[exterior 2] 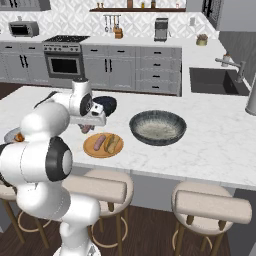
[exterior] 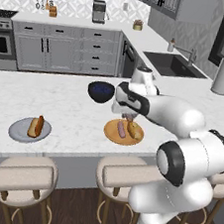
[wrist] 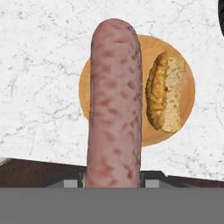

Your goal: Place one bun and one sausage from the bowl on each plate.

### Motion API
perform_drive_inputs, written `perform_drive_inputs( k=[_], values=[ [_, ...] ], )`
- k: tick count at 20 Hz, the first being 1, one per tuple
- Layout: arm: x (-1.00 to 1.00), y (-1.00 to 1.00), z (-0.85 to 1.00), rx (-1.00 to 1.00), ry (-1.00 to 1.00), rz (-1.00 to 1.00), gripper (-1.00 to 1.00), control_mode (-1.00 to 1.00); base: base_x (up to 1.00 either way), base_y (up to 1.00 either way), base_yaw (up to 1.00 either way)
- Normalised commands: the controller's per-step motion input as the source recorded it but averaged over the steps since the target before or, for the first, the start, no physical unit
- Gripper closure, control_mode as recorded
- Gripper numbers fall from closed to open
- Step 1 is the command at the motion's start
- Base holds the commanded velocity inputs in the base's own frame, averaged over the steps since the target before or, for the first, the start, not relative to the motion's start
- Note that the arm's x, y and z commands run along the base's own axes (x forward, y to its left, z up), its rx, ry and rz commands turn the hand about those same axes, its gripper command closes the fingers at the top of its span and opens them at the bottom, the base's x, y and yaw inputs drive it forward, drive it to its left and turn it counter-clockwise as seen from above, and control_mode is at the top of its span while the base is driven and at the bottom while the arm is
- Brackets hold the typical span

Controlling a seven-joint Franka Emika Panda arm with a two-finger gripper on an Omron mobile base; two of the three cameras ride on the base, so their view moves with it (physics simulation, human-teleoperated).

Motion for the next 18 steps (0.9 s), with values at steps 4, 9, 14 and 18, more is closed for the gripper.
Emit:
perform_drive_inputs(
  k=[4, 9, 14, 18],
  values=[
    [-0.21, 1.00, 0.00, 0.01, 0.00, -0.01, 1.00, -1.00, 0.00, 0.00, 0.00],
    [-0.01, 1.00, -0.01, 0.04, 0.00, -0.03, 1.00, -1.00, 0.00, 0.00, 0.00],
    [0.00, 1.00, -0.15, 0.04, 0.00, -0.01, 1.00, -1.00, 0.00, 0.00, 0.00],
    [0.00, 1.00, -0.20, 0.04, 0.00, 0.00, 1.00, -1.00, 0.00, 0.00, 0.00]
  ],
)
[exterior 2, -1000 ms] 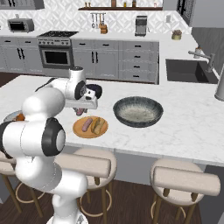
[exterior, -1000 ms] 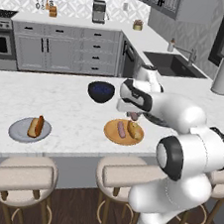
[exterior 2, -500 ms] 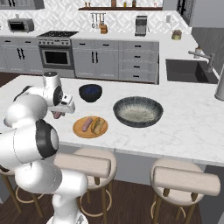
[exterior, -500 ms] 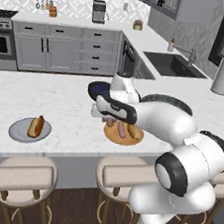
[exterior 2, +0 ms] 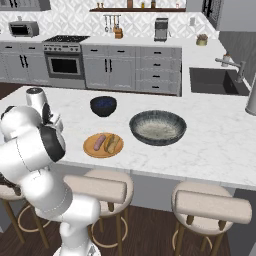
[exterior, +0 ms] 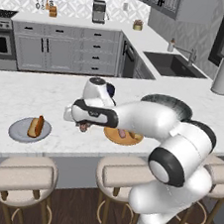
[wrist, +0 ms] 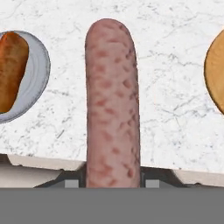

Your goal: Place one bun and one sausage from the bowl on each plate.

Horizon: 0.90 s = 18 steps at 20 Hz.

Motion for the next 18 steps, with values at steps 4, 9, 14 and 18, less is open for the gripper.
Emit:
perform_drive_inputs(
  k=[4, 9, 14, 18],
  values=[
    [0.00, 0.99, -0.15, 0.04, 0.00, 0.00, 1.00, -1.00, 0.00, 0.00, 0.00],
    [0.00, 0.79, -0.04, 0.00, 0.00, 0.00, 1.00, -1.00, 0.00, 0.00, 0.00],
    [0.06, 0.42, 0.00, 0.04, 0.00, -0.03, 1.00, -1.00, 0.00, 0.00, 0.00],
    [0.02, 0.13, -0.21, -0.04, -0.02, 0.00, 1.00, -1.00, 0.00, 0.00, 0.00]
  ],
)
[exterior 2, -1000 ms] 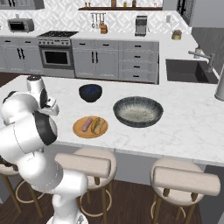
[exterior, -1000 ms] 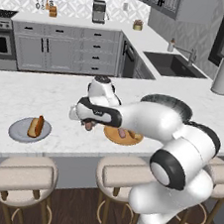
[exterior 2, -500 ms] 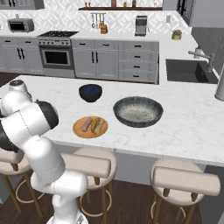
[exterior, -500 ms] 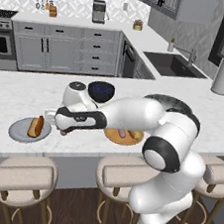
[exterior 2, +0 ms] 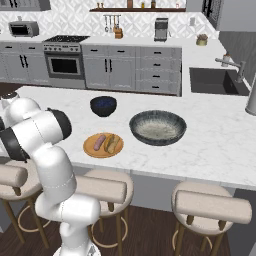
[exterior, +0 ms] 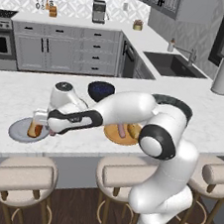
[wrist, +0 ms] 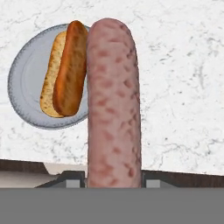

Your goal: Place one bun and one sausage from the bowl on each plate.

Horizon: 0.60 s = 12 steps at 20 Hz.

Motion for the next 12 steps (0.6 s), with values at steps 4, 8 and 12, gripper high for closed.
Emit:
perform_drive_inputs(
  k=[4, 8, 12],
  values=[
    [0.11, 0.07, -0.37, -0.07, 0.00, 0.00, 1.00, -1.00, 0.00, 0.00, 0.00],
    [0.24, 0.23, -0.28, 0.00, 0.00, 0.00, 1.00, -1.00, 0.00, 0.00, 0.00],
    [0.29, 0.28, -0.17, 0.00, 0.00, -0.01, 1.00, -1.00, 0.00, 0.00, 0.00]
  ],
)
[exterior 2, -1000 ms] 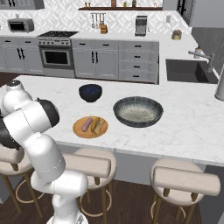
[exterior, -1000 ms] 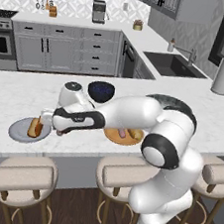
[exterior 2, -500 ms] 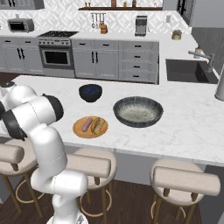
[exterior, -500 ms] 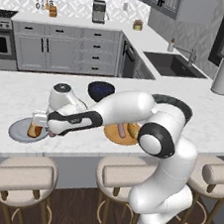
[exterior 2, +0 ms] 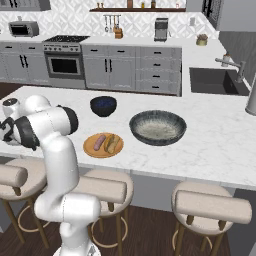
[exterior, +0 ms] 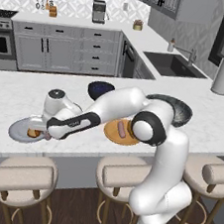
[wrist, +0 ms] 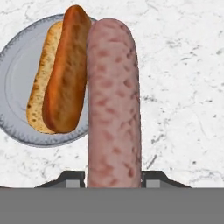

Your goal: Place one bun and one sausage from the bowl on each plate.

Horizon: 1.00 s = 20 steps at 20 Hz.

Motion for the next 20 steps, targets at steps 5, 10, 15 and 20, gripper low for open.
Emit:
perform_drive_inputs(
  k=[5, 10, 15, 20],
  values=[
    [0.31, 0.23, -0.14, 0.00, 0.00, -0.01, 1.00, -1.00, 0.00, 0.00, 0.00],
    [0.37, 0.05, -0.17, 0.00, 0.00, 0.00, 1.00, -1.00, 0.00, 0.00, 0.00],
    [0.31, 0.09, -0.28, 0.00, 0.00, 0.00, 1.00, -1.00, 0.00, 0.00, 0.00],
    [0.26, 0.25, -0.12, 0.00, 0.00, 0.00, 1.00, -1.00, 0.00, 0.00, 0.00]
  ],
)
